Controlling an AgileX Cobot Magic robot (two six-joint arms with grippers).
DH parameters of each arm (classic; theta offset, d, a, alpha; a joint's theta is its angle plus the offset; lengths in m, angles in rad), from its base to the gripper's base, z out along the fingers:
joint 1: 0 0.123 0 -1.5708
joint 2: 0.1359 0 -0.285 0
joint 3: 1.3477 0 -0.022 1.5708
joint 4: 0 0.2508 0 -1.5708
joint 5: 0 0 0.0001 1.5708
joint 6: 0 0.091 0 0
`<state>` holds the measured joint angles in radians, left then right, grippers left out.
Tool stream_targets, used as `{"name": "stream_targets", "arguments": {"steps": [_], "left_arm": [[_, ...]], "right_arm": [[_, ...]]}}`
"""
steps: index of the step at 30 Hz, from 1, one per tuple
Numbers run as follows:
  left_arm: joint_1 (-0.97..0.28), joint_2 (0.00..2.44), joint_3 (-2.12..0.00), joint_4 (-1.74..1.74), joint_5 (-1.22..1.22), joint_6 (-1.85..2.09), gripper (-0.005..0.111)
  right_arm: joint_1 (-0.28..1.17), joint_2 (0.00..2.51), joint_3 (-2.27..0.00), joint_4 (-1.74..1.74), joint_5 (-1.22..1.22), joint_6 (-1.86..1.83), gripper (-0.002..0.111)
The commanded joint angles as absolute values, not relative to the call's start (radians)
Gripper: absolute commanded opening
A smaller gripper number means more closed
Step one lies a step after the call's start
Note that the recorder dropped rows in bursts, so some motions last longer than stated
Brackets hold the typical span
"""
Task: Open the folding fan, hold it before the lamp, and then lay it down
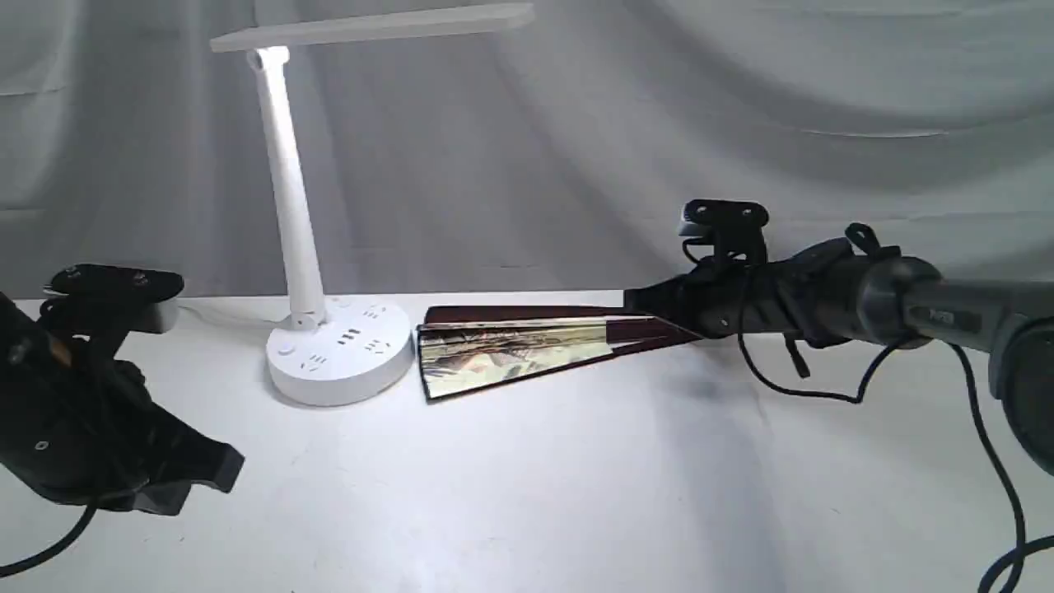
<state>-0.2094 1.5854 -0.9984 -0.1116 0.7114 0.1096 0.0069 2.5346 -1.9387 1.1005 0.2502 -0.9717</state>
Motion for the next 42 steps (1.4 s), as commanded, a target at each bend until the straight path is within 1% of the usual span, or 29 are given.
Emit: {"name": "stream_targets", "arguments": {"steps": [1, 4, 7, 13, 16, 31, 37, 42], "left_arm": [[-0.213, 1.584, -1.006, -0.115, 0.715, 0.113, 0.0], [-0.213, 1.584, -1.006, -0.115, 0.715, 0.113, 0.0], [-0.213, 1.584, -1.006, -0.115, 0.715, 0.109, 0.0], [-0.213, 1.584, -1.006, -0.115, 0.71, 0.109, 0.0], [-0.213, 1.584, -1.006, -0.115, 0.707, 0.109, 0.0], [-0.213, 1.584, -1.006, -0.115, 0.707, 0.109, 0.0], [-0.213, 1.584, -1.006, -0.115, 0.707, 0.109, 0.0], [-0.213, 1.584, -1.006, -0.115, 0.707, 0.109, 0.0]], "right_arm": [[0.0, 2.493, -1.945, 1.091, 0.201, -0.914, 0.0], [-0.007, 2.504, -2.006, 1.041, 0.24, -0.831, 0.0], [-0.014, 2.542, -2.103, 0.92, 0.353, -0.663, 0.0], [-0.014, 2.614, -2.291, 0.468, 0.489, -0.239, 0.0], [-0.014, 2.636, -2.351, 0.277, 0.545, -0.104, 0.0], [-0.012, 2.697, -2.364, 0.254, 0.531, -0.101, 0.0], [-0.012, 2.697, -2.364, 0.25, 0.601, -0.107, 0.0], [-0.012, 2.695, -2.364, 0.25, 0.721, -0.107, 0.0]]}}
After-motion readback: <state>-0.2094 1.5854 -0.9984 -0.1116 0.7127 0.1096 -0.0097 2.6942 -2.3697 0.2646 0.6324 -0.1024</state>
